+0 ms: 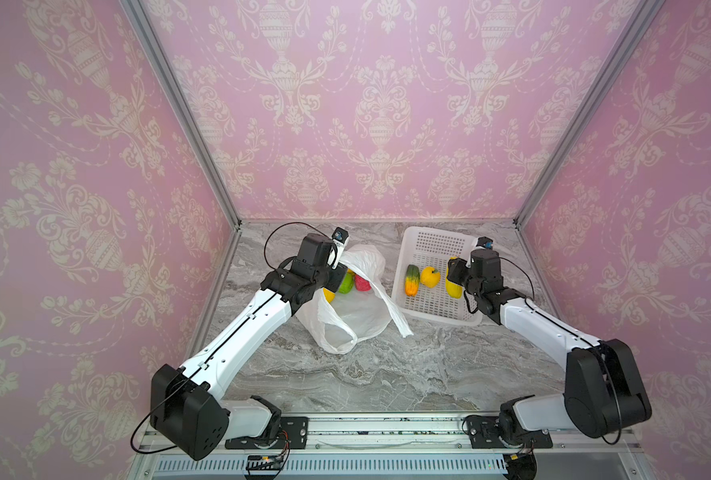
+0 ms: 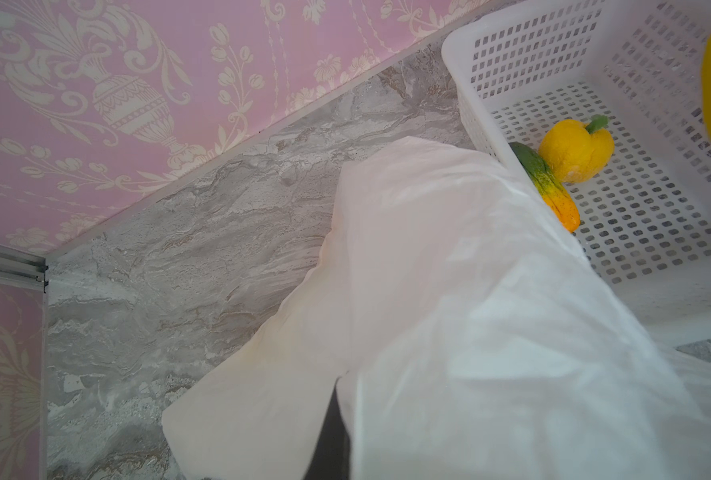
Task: Untie the knot of the plastic bag and take out the fruit
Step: 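Lift the yellow squash out and carry it to the white basket, then lower the squash into the basket and open the right gripper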
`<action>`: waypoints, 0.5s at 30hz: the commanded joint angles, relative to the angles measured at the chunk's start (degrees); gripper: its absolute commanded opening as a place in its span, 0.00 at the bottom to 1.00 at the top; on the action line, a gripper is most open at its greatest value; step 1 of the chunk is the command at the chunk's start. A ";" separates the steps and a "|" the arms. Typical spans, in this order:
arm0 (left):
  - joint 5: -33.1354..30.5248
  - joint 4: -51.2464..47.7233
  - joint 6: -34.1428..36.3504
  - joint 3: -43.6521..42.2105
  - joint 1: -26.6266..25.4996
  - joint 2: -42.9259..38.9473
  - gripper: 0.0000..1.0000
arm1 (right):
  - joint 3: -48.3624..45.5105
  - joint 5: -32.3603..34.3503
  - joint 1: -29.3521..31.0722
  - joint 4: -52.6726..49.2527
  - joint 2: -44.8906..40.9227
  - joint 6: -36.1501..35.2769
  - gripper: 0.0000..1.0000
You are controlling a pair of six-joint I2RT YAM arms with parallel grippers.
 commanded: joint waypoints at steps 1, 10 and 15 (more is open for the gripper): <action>-0.05 -0.25 -0.40 -0.13 0.20 -0.93 0.00 | 4.89 -5.99 -2.01 -5.29 5.63 5.20 0.26; -0.34 -0.28 -0.15 -0.22 0.13 -0.86 0.00 | 9.91 -10.31 -4.68 -6.57 16.53 8.12 0.39; -0.10 -0.35 -0.22 -0.13 0.15 -0.71 0.00 | 11.26 -10.67 -4.86 -7.27 18.28 8.05 0.48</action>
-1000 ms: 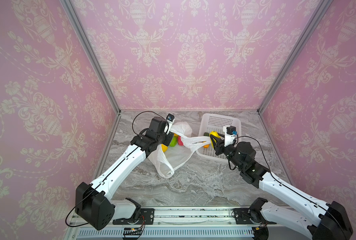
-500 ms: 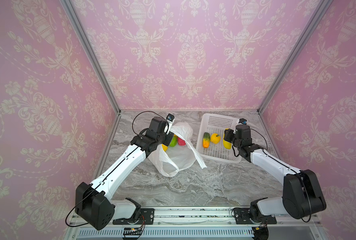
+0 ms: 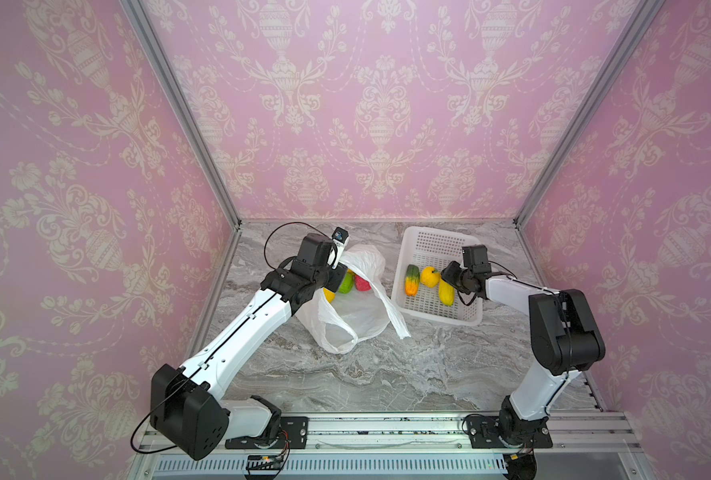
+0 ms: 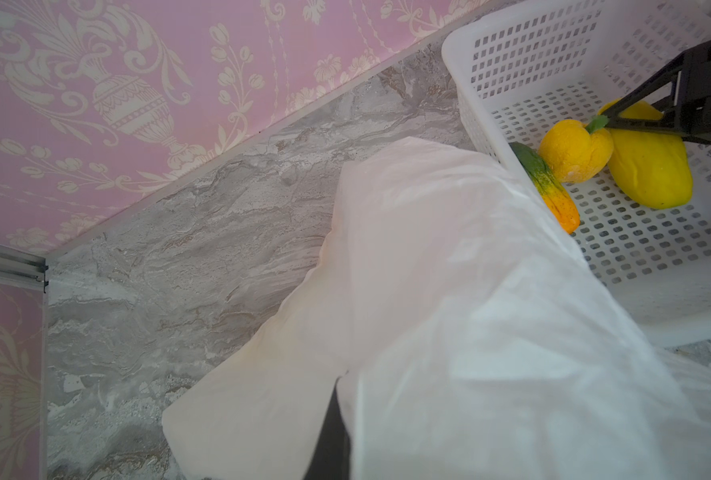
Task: Untie the knot of the plastic bag and take out the fruit
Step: 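Lower the squash into the basket and open the right gripper, then move the right gripper back over the bag opening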
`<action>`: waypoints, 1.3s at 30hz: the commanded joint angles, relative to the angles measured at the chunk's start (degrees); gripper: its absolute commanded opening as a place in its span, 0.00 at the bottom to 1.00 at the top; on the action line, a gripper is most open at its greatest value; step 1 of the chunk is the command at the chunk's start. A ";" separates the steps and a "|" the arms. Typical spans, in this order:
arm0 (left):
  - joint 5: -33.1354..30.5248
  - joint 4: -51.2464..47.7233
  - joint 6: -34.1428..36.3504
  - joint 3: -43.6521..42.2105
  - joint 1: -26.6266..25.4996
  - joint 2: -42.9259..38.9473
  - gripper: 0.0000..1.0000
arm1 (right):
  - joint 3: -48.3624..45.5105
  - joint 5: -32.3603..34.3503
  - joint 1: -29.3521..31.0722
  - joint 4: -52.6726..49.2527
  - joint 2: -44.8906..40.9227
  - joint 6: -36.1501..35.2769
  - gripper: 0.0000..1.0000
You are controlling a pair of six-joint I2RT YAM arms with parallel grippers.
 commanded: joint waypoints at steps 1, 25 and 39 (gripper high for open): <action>-0.07 -0.33 -0.15 -0.13 0.13 -0.77 0.00 | 1.94 -0.71 -0.26 -0.97 0.29 0.93 0.51; 0.19 -0.42 -0.43 0.04 0.13 -0.84 0.00 | -12.73 5.66 4.80 6.27 -26.35 -6.45 1.00; 0.10 -0.43 -0.52 0.13 0.16 -0.40 0.00 | -26.30 4.34 26.34 18.46 -55.16 -24.31 0.81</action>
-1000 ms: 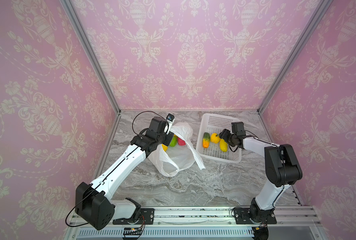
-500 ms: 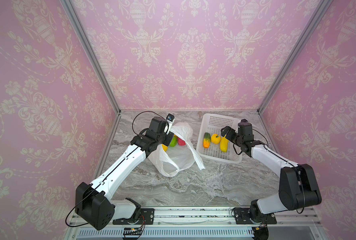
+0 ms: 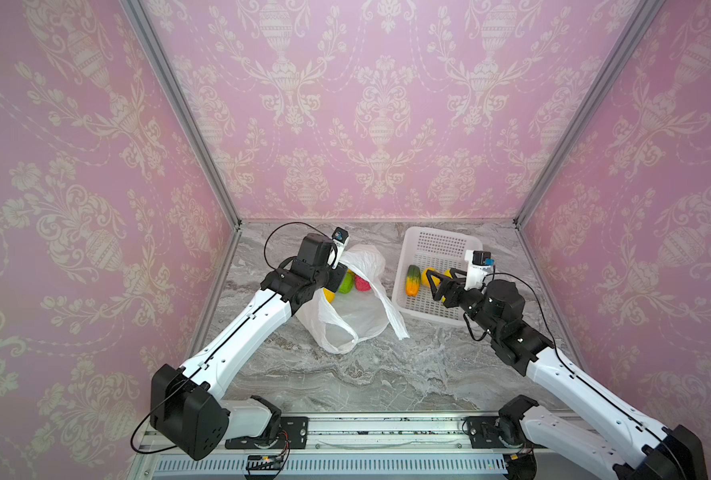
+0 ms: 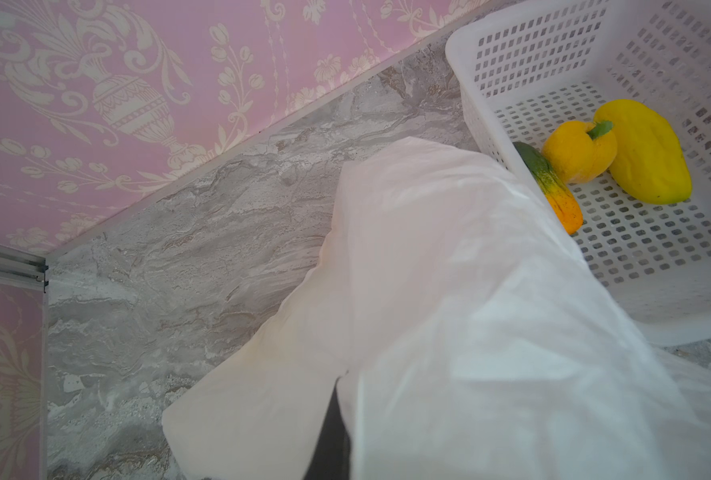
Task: Untie the knot of the plastic bag and take out the fruit
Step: 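Move the right gripper back over the bag opening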
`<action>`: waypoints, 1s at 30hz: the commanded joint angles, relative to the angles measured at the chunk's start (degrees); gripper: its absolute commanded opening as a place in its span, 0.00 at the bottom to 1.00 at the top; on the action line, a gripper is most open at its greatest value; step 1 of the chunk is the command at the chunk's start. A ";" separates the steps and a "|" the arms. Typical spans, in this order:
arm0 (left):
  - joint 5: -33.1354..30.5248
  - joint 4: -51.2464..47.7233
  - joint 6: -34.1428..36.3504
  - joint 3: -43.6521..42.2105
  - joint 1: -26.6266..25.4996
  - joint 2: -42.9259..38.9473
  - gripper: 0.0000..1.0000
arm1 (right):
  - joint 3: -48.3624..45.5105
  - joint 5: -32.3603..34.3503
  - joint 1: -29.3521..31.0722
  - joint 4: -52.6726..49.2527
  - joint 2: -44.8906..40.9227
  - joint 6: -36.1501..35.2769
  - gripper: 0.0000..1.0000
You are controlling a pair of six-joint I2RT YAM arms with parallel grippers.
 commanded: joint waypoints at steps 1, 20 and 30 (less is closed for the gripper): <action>0.03 -0.40 -0.48 0.13 0.14 -0.40 0.00 | -2.75 -2.52 4.81 6.29 -3.55 -6.60 0.78; 0.45 -0.69 -1.03 0.40 0.11 0.50 0.00 | 8.58 3.77 27.15 14.09 23.54 -19.52 0.65; 0.48 -0.79 -0.91 0.56 -0.50 0.82 0.00 | 14.65 8.52 27.29 19.04 40.55 -21.39 0.58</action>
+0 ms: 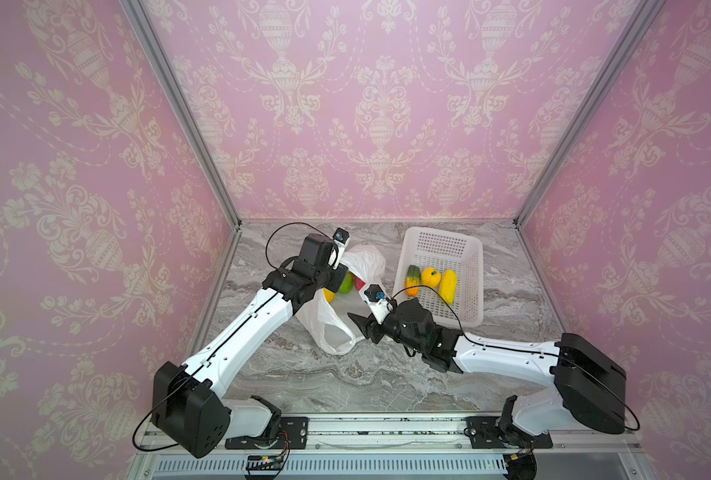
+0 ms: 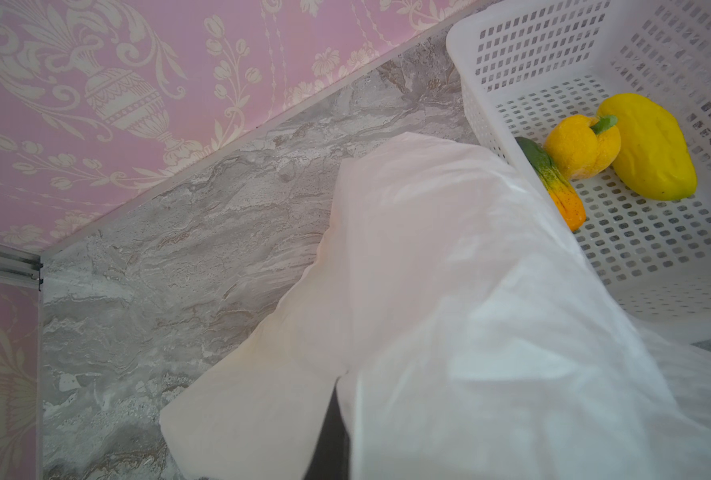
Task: Untie the knot of the plastic bag and take out the fruit
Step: 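Move the right gripper back over the bag opening, then lower the right gripper into the bag toward the remaining fruit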
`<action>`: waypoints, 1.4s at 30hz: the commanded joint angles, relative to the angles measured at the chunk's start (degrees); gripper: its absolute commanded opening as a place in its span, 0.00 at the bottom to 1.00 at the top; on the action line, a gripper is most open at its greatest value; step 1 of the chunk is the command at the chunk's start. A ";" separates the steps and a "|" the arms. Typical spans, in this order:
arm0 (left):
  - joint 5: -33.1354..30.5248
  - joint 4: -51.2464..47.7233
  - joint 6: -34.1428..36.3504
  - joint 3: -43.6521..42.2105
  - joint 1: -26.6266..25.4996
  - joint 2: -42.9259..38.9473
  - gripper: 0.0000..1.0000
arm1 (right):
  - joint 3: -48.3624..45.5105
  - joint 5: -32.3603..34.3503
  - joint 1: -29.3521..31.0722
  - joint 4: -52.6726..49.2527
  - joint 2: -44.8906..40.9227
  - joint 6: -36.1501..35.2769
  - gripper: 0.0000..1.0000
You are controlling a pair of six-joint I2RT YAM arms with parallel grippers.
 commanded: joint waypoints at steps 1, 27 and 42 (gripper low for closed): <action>0.41 -1.12 -0.79 0.82 -0.44 0.13 0.00 | 4.70 2.31 0.32 1.79 4.62 -1.15 0.57; 3.16 1.22 -1.01 -0.21 -0.47 -4.04 0.00 | 28.52 10.19 0.62 -3.72 31.65 13.93 0.98; 7.02 6.64 -0.75 -3.55 -0.53 -8.51 0.00 | 37.61 12.47 -2.79 -10.72 40.49 21.62 1.00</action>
